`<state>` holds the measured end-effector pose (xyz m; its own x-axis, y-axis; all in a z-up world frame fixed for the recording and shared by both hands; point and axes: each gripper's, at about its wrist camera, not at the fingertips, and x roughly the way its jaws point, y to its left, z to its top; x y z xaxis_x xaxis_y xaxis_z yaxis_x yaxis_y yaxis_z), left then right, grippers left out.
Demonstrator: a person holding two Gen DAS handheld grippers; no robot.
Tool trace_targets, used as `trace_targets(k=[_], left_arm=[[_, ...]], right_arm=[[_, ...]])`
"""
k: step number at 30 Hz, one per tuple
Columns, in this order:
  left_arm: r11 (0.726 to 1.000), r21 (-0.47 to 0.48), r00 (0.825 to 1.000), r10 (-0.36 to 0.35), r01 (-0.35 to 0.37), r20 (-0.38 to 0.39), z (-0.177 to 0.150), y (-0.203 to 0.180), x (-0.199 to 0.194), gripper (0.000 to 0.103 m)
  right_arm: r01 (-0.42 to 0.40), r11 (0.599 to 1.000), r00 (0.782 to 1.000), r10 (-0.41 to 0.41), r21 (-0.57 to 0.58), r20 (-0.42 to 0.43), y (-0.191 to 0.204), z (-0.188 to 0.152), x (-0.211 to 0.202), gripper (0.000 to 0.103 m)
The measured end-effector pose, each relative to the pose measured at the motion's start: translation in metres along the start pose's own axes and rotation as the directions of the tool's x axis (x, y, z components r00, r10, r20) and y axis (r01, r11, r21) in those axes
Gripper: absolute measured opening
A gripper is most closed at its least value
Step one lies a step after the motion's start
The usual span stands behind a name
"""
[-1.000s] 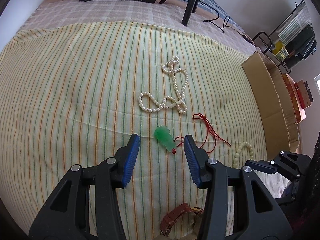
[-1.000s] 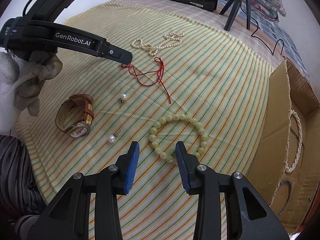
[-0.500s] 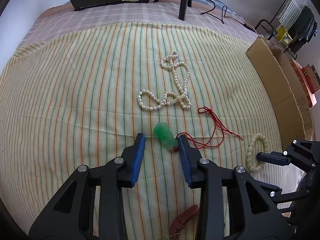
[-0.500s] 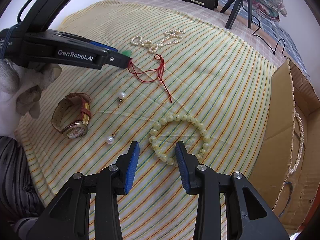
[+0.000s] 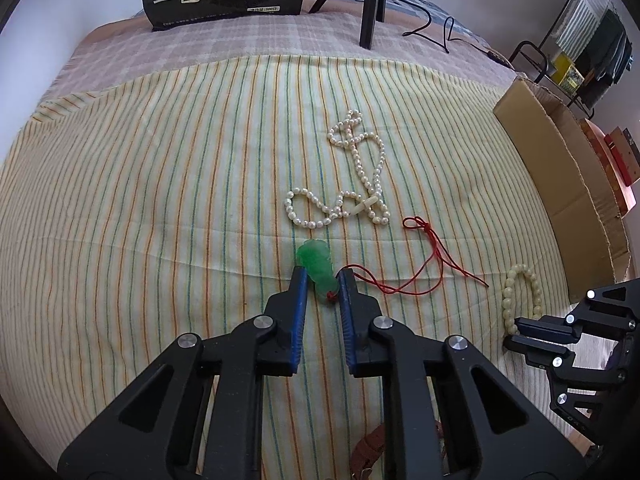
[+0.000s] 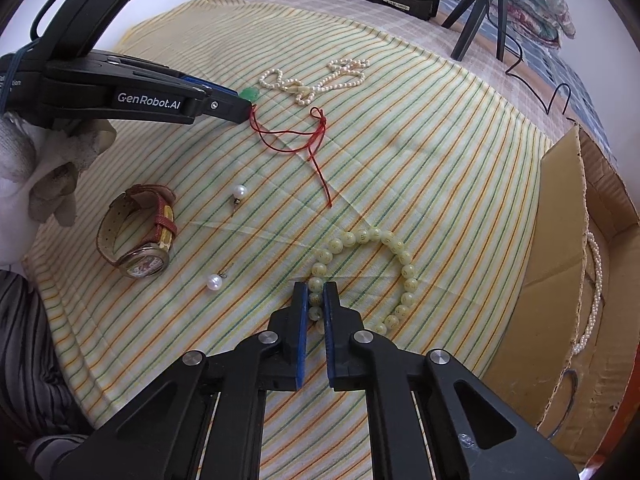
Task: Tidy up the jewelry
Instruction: 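Close the right tool on the cream bead bracelet while the left tool lifts the jade pendant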
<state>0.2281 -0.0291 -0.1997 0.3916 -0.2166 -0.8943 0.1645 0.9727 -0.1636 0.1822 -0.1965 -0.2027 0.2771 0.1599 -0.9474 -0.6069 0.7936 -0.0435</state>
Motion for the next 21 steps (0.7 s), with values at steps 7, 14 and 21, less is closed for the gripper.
trace_targets(k=[7, 14, 21], left_arm=[[1.000, -0.011, 1.000, -0.008, 0.008, 0.026, -0.003, 0.004, -0.014, 0.011], [1.000, -0.013, 0.997, -0.021, 0.022, 0.071, -0.005, 0.006, -0.034, 0.011], [0.999, -0.019, 0.992, -0.030, 0.033, 0.120, -0.005, 0.009, -0.060, 0.011]], right_arm=[[-0.055, 0.997, 0.997, 0.052, 0.053, 0.055, -0.004, -0.004, -0.018, 0.006], [-0.073, 0.994, 0.991, 0.063, 0.085, 0.116, -0.002, -0.006, -0.040, 0.006], [-0.078, 0.992, 0.984, 0.060, 0.102, 0.165, -0.001, -0.007, -0.059, 0.006]])
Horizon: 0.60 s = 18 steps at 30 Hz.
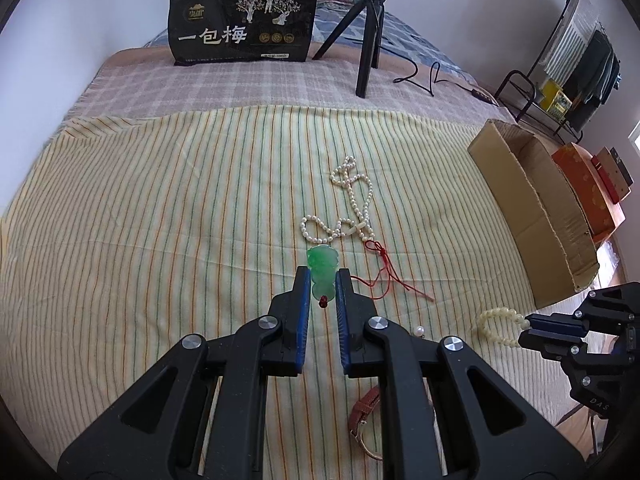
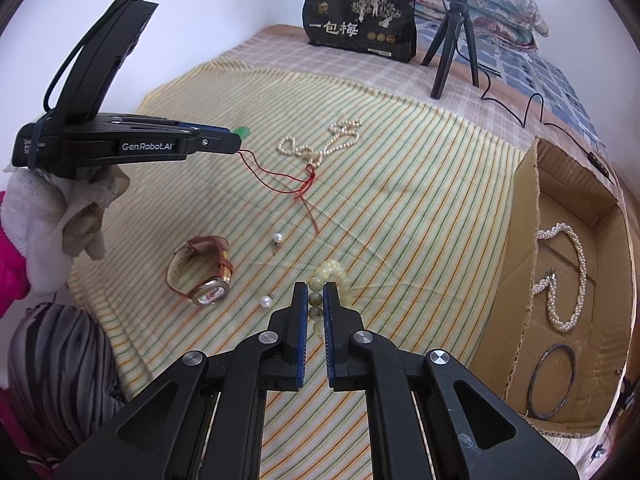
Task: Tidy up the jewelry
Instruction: 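Close the right tool on the cream bead bracelet while the left tool lifts the jade pendant, then carry the jade pendant with the left tool while the right tool carries the bracelet over the box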
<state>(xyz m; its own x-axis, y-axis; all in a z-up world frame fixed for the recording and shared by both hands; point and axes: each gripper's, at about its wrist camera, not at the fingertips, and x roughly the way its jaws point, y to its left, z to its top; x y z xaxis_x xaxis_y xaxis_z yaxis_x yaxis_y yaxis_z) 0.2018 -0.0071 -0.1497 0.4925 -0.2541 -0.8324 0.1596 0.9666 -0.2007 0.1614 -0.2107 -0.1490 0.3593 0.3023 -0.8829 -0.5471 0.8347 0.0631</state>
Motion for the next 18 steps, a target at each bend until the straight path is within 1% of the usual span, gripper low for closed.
trace_targets(k=[10, 15, 18], left_arm=[[0.999, 0.010, 0.996, -0.042, 0.041, 0.084, 0.012, -0.008, -0.041, 0.011], [0.998, 0.030, 0.991, -0.067, 0.063, 0.119, 0.021, -0.021, -0.058, 0.011], [0.995, 0.046, 0.986, -0.094, 0.088, 0.138, 0.028, -0.032, -0.066, 0.011]], right_arm=[[-0.004, 0.998, 0.997, 0.000, 0.055, 0.079, -0.005, -0.003, -0.029, 0.006], [-0.006, 0.996, 0.991, -0.006, 0.092, 0.130, -0.011, -0.009, -0.052, 0.006], [0.000, 0.993, 0.987, -0.019, 0.115, 0.161, -0.017, -0.014, -0.068, 0.006]])
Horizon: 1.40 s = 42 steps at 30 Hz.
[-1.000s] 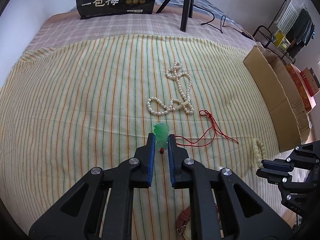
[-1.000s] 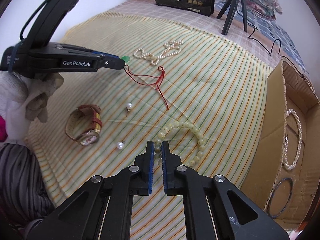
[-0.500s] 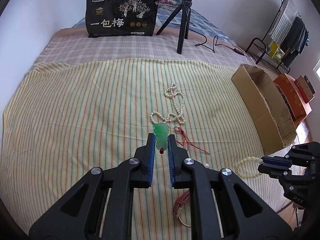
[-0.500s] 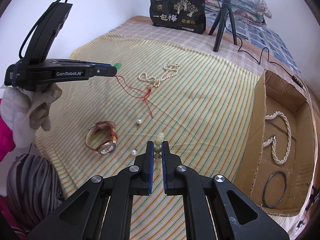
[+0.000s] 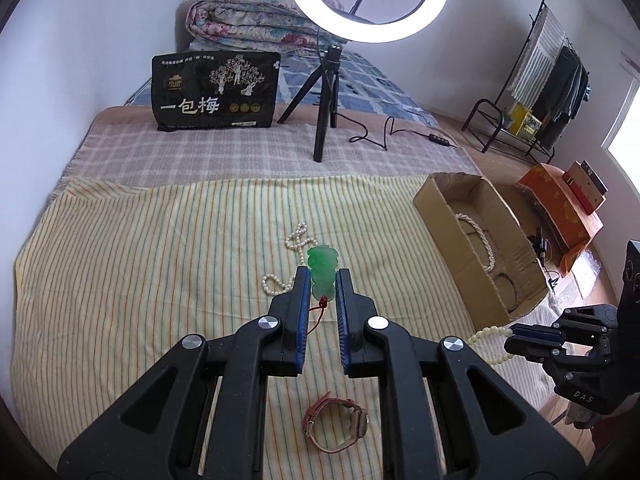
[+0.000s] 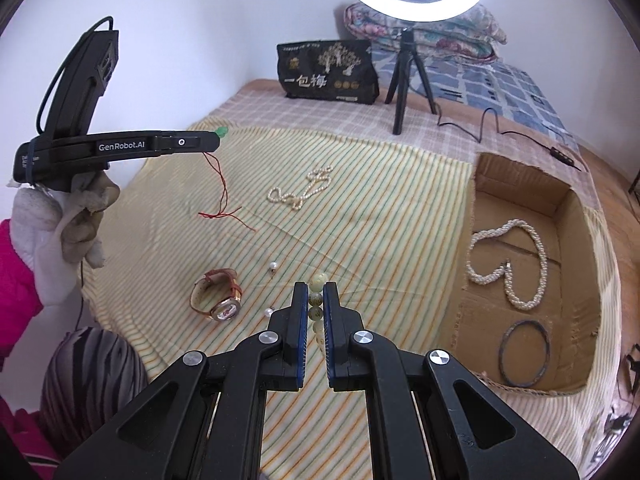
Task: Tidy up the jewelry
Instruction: 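Carry the jade pendant with the left tool while the right tool carries the bracelet over the box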
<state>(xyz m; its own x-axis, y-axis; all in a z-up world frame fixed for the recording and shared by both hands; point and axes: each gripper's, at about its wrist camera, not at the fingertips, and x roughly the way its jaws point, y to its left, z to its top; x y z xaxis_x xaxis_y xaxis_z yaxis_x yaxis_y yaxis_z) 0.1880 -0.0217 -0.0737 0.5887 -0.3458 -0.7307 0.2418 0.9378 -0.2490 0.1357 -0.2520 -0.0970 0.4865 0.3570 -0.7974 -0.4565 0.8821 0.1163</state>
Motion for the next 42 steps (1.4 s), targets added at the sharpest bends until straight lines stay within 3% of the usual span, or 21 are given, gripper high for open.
trace_targets(k=[16, 27, 42], left_arm=[[0.988, 0.089, 0.990, -0.130, 0.124, 0.057, 0.052, -0.087, 0.008, 0.011], [0.972, 0.151, 0.982, -0.187, 0.179, 0.036, 0.084, -0.151, 0.044, 0.011], [0.957, 0.193, 0.975, -0.220, 0.219, -0.016, 0.102, -0.217, 0.106, 0.011]], right_arm=[[0.122, 0.986, 0.986, -0.133, 0.114, 0.097, -0.059, -0.016, -0.068, 0.006], [0.167, 0.972, 0.979, -0.184, 0.163, 0.091, -0.099, -0.028, -0.070, 0.006], [0.201, 0.961, 0.973, -0.219, 0.192, 0.078, -0.139, -0.027, -0.059, 0.006]])
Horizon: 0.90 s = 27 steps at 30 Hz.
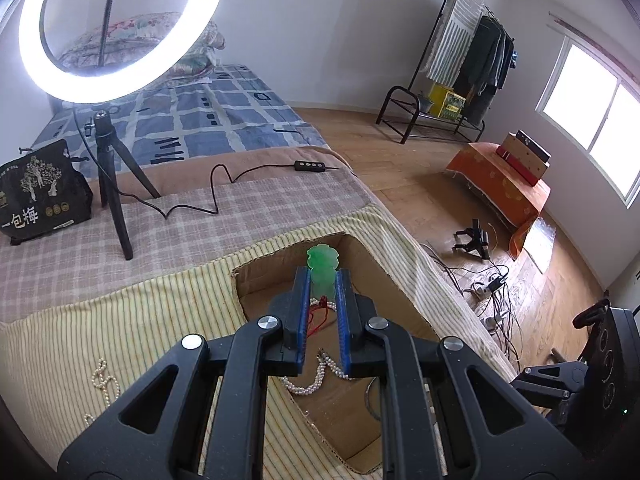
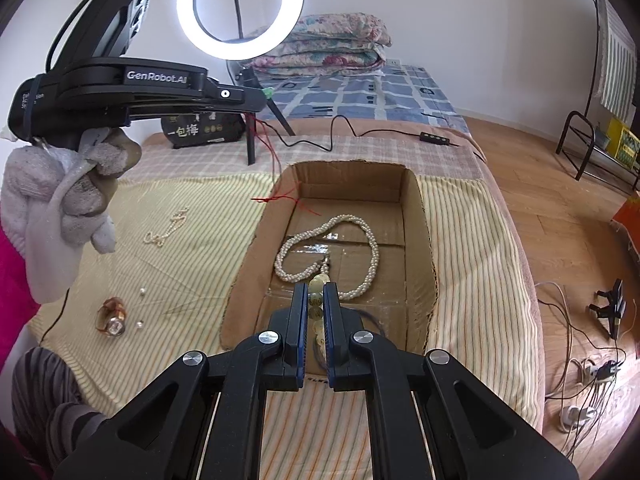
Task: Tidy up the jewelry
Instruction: 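Carry the jade pendant with the left tool while the right tool carries the bracelet over the box, then open the right tool to drop the bracelet while the left tool releases the jade pendant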
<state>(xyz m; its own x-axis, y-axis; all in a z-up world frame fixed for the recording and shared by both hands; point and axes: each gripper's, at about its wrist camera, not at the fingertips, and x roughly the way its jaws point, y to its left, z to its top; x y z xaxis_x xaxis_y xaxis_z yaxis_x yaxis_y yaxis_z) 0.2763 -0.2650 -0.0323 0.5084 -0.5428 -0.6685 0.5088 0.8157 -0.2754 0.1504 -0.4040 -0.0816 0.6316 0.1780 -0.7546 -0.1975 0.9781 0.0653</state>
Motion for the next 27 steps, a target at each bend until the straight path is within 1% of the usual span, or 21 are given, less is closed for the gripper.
trace_targets(k=[5, 9, 19, 20, 21, 22, 23, 24, 26, 27], left_arm=[[1.000, 0.000, 1.000, 0.007, -0.007, -0.029, -0.001, -0.003, 0.028, 0.011], [1.000, -0.002, 0.998, 0.011, -0.011, -0.055, -0.004, -0.004, 0.043, 0.011], [1.000, -0.001, 0.997, 0.006, -0.007, -0.082, -0.008, -0.005, 0.051, 0.011], [1.000, -0.004, 0.996, 0.008, -0.008, -0.086, -0.008, -0.005, 0.051, 0.017], [1.000, -0.009, 0.996, 0.008, -0.009, -0.089, -0.008, -0.004, 0.051, 0.028], [1.000, -0.011, 0.996, 0.007, -0.008, -0.085, -0.007, -0.004, 0.051, 0.033], [1.000, -0.012, 0.997, 0.010, -0.011, -0.079, -0.007, -0.003, 0.049, 0.037], [1.000, -0.011, 0.997, 0.013, -0.014, -0.077, -0.007, -0.003, 0.048, 0.037], [1.000, -0.011, 0.997, 0.017, -0.018, -0.078, -0.007, -0.002, 0.046, 0.037], [1.000, -0.013, 0.997, 0.018, -0.019, -0.077, -0.007, -0.001, 0.045, 0.037]], right_arm=[[-0.001, 1.000, 1.000, 0.001, 0.006, -0.025, -0.007, -0.001, 0.015, 0.006], [-0.002, 1.000, 0.999, 0.002, 0.009, -0.043, -0.011, -0.003, 0.025, 0.006], [0.001, 1.000, 0.998, 0.001, 0.028, -0.059, -0.015, -0.007, 0.033, 0.006], [0.003, 1.000, 0.998, -0.002, 0.030, -0.060, -0.015, -0.007, 0.033, 0.008], [0.010, 0.999, 0.998, -0.008, 0.032, -0.060, -0.015, -0.007, 0.032, 0.016], [0.018, 0.999, 0.998, -0.016, 0.032, -0.057, -0.015, -0.007, 0.031, 0.022], [0.024, 0.999, 0.998, -0.022, 0.031, -0.051, -0.015, -0.007, 0.030, 0.037], [0.031, 0.999, 0.999, -0.029, 0.029, -0.043, -0.014, -0.006, 0.028, 0.050], [0.052, 0.998, 0.998, -0.052, 0.022, -0.020, -0.011, -0.006, 0.022, 0.059], [0.059, 0.998, 0.998, -0.058, 0.020, -0.014, -0.011, -0.005, 0.021, 0.060]])
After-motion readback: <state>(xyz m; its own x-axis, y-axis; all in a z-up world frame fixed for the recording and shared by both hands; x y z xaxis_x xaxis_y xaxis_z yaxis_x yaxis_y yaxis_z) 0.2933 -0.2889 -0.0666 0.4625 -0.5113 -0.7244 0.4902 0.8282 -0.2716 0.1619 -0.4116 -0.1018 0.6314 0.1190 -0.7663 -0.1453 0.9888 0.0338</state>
